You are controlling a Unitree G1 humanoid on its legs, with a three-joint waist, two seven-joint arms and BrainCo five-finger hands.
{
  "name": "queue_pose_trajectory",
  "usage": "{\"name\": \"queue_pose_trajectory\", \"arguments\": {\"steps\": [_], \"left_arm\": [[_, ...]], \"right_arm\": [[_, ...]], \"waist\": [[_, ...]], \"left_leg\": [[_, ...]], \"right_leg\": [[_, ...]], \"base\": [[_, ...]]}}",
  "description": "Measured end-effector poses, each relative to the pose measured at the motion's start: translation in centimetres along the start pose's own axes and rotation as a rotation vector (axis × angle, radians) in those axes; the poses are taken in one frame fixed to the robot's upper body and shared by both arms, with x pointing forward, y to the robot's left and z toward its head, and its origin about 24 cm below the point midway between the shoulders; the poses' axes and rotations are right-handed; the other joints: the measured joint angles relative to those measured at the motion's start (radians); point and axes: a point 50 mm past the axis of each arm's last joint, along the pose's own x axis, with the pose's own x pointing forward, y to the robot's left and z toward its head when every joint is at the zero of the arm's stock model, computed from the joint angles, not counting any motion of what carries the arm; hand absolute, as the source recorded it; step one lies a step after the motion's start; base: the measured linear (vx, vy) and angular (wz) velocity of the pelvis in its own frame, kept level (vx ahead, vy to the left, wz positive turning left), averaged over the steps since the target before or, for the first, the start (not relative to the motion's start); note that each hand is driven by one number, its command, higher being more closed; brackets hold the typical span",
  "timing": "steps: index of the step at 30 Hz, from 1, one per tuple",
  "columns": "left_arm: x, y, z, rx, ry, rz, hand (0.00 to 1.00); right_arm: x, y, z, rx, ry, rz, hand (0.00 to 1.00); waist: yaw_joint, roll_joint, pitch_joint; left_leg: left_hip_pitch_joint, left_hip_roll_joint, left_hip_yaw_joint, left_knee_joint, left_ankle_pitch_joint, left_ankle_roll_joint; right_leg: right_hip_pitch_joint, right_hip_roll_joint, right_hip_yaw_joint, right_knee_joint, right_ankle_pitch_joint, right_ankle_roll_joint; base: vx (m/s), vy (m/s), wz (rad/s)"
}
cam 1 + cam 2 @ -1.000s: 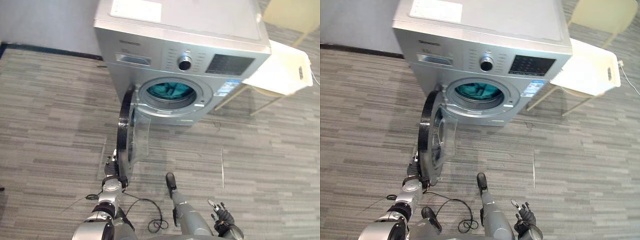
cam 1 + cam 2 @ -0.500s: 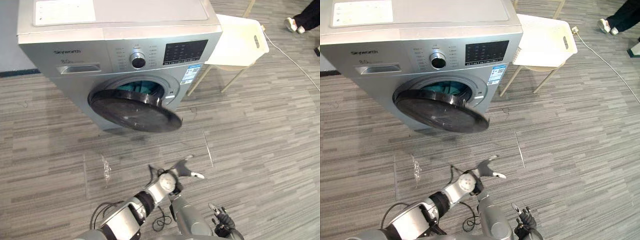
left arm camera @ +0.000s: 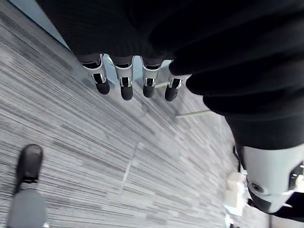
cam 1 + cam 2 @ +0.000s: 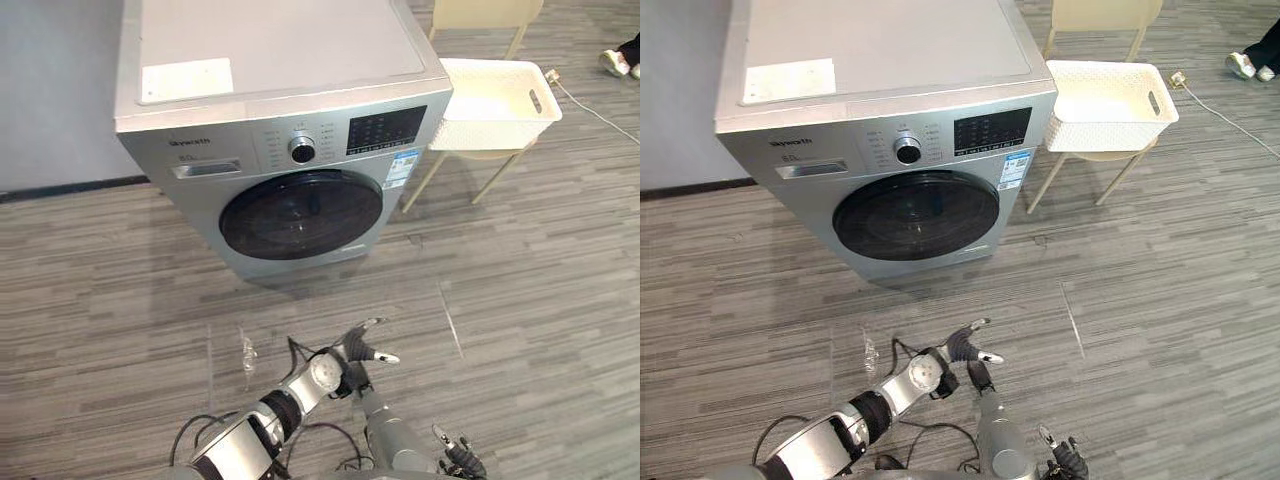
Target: Pick up the laundry basket with both hands and put the clothes into the washing machine.
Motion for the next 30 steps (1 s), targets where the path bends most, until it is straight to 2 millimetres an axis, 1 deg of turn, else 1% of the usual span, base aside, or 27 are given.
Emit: {"name": "queue_pose_trajectory", "arguments": {"steps": [1,2,3,4,5,6,8,9,10,11,13,15,17,18,21,23,24,25,26,27,28,29,30], "left_arm": [[-0.2,0.2,-0.8,-0.019,0.027,0.011,0.00],[-1.0,0.4,-3.0,-0.073,0.101,0.040,0.00],[-1.3,0.6,-3.9,-0.099,0.133,0.055,0.00],[-2.2,1.0,-6.1,-0.149,0.212,0.088,0.00],[-2.7,1.1,-7.0,-0.179,0.250,0.104,0.00],[-3.3,1.2,-8.2,-0.215,0.297,0.123,0.00],[-5.3,1.0,-11.4,-0.308,0.424,0.172,0.00],[-5.8,1.0,-12.1,-0.339,0.452,0.186,0.00],[-7.2,0.6,-13.9,-0.414,0.523,0.203,0.00],[-7.7,0.6,-14.5,-0.438,0.550,0.215,0.00],[-9.7,-0.2,-16.6,-0.508,0.639,0.247,0.00],[-10.5,-0.7,-17.3,-0.544,0.670,0.255,0.00],[-11.4,-1.2,-18.1,-0.584,0.700,0.258,0.00],[-11.7,-1.3,-18.3,-0.593,0.707,0.263,0.00],[-12.9,-2.0,-19.2,-0.663,0.744,0.297,0.00],[-13.3,-2.1,-19.5,-0.706,0.755,0.325,0.00],[-13.7,-2.2,-19.8,-0.762,0.765,0.363,0.00],[-13.7,-2.2,-19.8,-0.776,0.764,0.375,0.00],[-13.8,-2.2,-19.8,-0.817,0.757,0.404,0.00],[-13.8,-2.1,-19.8,-0.879,0.748,0.446,0.00],[-13.4,-1.8,-19.4,-0.916,0.724,0.473,0.00],[-12.9,-1.6,-19.0,-0.948,0.693,0.497,0.00],[-12.7,-1.5,-18.8,-0.963,0.680,0.503,0.00]], "right_arm": [[0.0,-0.1,0.0,-0.003,0.001,-0.002,0.00],[0.1,-0.2,0.0,-0.011,0.009,-0.008,0.00],[0.1,-0.3,0.0,-0.016,0.012,-0.012,0.00],[0.1,-0.5,0.0,-0.035,0.018,-0.016,0.00],[0.2,-0.6,0.0,-0.040,0.023,-0.020,0.00],[0.1,-0.9,-0.1,-0.051,0.034,-0.028,0.00],[0.3,-1.5,-0.2,-0.104,0.075,-0.048,0.00],[0.3,-1.7,-0.4,-0.123,0.090,-0.054,0.00],[0.3,-2.3,-0.4,-0.183,0.119,-0.068,0.00],[0.3,-2.6,-0.4,-0.217,0.131,-0.073,0.00],[0.1,-3.9,-0.5,-0.265,0.170,-0.116,0.00],[-0.1,-5.1,-0.6,-0.245,0.192,-0.157,0.00],[-0.2,-5.9,-0.3,-0.227,0.196,-0.189,0.00],[-0.3,-6.1,-0.4,-0.211,0.201,-0.200,0.00],[-0.3,-6.2,-0.1,-0.167,0.185,-0.197,0.00],[-0.4,-6.5,-0.2,-0.150,0.185,-0.207,0.00],[-0.4,-6.5,-0.2,-0.149,0.186,-0.208,0.00],[-0.4,-6.5,-0.2,-0.149,0.184,-0.207,0.00],[-0.4,-6.5,-0.1,-0.149,0.184,-0.206,0.00],[-0.4,-6.5,-0.2,-0.147,0.184,-0.207,0.00],[-0.4,-6.5,-0.1,-0.144,0.181,-0.209,0.00],[-0.3,-6.6,0.3,-0.144,0.169,-0.211,0.00],[-0.2,-6.6,0.6,-0.145,0.155,-0.212,0.00]], "waist": [[0.005,0.002,-0.005],[0.022,0.002,-0.018],[0.025,0.003,-0.021],[0.035,0.006,-0.031],[0.046,0.007,-0.034],[0.050,0.007,-0.035],[0.051,0.012,-0.044],[0.055,0.011,-0.050],[0.076,0.014,-0.063],[0.078,0.014,-0.062],[0.091,0.027,-0.075],[0.102,0.034,-0.087],[0.101,0.045,-0.086],[0.101,0.045,-0.089],[0.103,0.034,-0.097],[0.104,0.027,-0.101],[0.103,0.018,-0.104],[0.103,0.017,-0.104],[0.103,0.016,-0.102],[0.105,0.011,-0.096],[0.104,0.007,-0.085],[0.108,-0.004,-0.073],[0.115,-0.027,-0.067]], "left_leg": [[0.000,-0.002,-0.001,-0.003,0.002,0.003],[0.007,-0.014,-0.005,-0.021,0.012,0.006],[0.010,-0.017,-0.006,-0.029,0.014,0.006],[0.014,-0.019,-0.008,-0.036,0.017,0.006],[0.020,-0.021,-0.010,-0.039,0.018,0.006],[0.031,-0.026,-0.013,-0.051,0.026,0.007],[0.049,-0.042,-0.031,-0.084,0.041,0.010],[0.054,-0.048,-0.031,-0.091,0.043,0.011],[0.064,-0.053,-0.032,-0.099,0.045,0.013],[0.072,-0.055,-0.033,-0.100,0.045,0.013],[0.091,-0.064,-0.055,-0.102,0.044,0.013],[0.096,-0.067,-0.063,-0.101,0.041,0.017],[0.108,-0.069,-0.100,-0.101,0.041,0.018],[0.114,-0.069,-0.110,-0.101,0.041,0.018],[0.141,-0.065,-0.137,-0.103,0.041,0.018],[0.154,-0.057,-0.138,-0.099,0.040,0.017],[0.159,-0.045,-0.143,-0.082,0.032,0.013],[0.157,-0.035,-0.148,-0.068,0.027,0.007],[0.151,-0.014,-0.161,-0.027,0.015,0.001],[0.112,0.022,-0.164,0.082,0.002,0.022],[0.066,0.057,-0.165,0.200,0.013,0.053],[0.006,0.075,-0.210,0.313,0.052,0.103],[-0.019,0.073,-0.246,0.356,0.060,0.097]], "right_leg": [[0.000,-0.002,-0.001,0.000,0.000,0.000],[0.001,-0.006,-0.001,0.000,0.000,0.000],[0.002,-0.008,-0.002,0.000,0.000,0.000],[0.005,-0.009,-0.005,0.000,0.000,0.000],[0.008,-0.008,-0.005,0.000,-0.001,0.001],[0.015,-0.009,-0.006,0.000,-0.002,0.000],[0.039,-0.021,-0.034,0.000,-0.010,-0.002],[0.039,-0.023,-0.033,0.000,-0.011,-0.002],[0.045,-0.027,-0.032,0.000,-0.011,-0.002],[0.054,-0.029,-0.032,0.000,-0.015,-0.004],[0.087,-0.040,-0.054,0.000,-0.027,-0.002],[0.092,-0.041,-0.060,0.013,-0.040,-0.004],[0.089,-0.043,-0.092,0.099,-0.097,-0.008],[0.089,-0.043,-0.106,0.134,-0.121,-0.009],[0.088,-0.042,-0.129,0.235,-0.190,-0.013],[0.079,-0.039,-0.139,0.299,-0.232,-0.019],[0.061,-0.034,-0.149,0.375,-0.281,-0.027],[0.055,-0.030,-0.157,0.404,-0.302,-0.033],[0.056,-0.021,-0.170,0.435,-0.335,-0.047],[0.064,-0.011,-0.194,0.464,-0.369,-0.054],[0.075,-0.009,-0.212,0.483,-0.385,-0.063],[0.083,-0.014,-0.224,0.507,-0.401,-0.082],[0.092,-0.021,-0.223,0.513,-0.409,-0.088]], "base": [[-0.10,-0.069,0.15],[-0.07,-0.054,0.05],[-0.08,-0.081,0.05],[-0.06,-0.067,0.03],[-0.05,-0.066,0.00],[-0.03,-0.051,0.12],[-0.04,-0.063,0.29],[-0.05,-0.051,0.12],[-0.04,-0.031,-0.03],[-0.03,-0.020,0.07],[-0.03,-0.007,0.24],[-0.02,-0.013,0.21],[-0.02,-0.001,0.44],[-0.01,0.015,0.50],[0.00,0.013,0.29],[0.02,-0.020,0.21],[0.03,-0.055,0.19],[0.04,-0.114,0.23],[0.04,-0.132,0.33],[0.04,-0.157,0.48],[0.04,-0.188,0.56],[0.03,-0.175,0.47],[0.04,-0.147,0.32]]}}
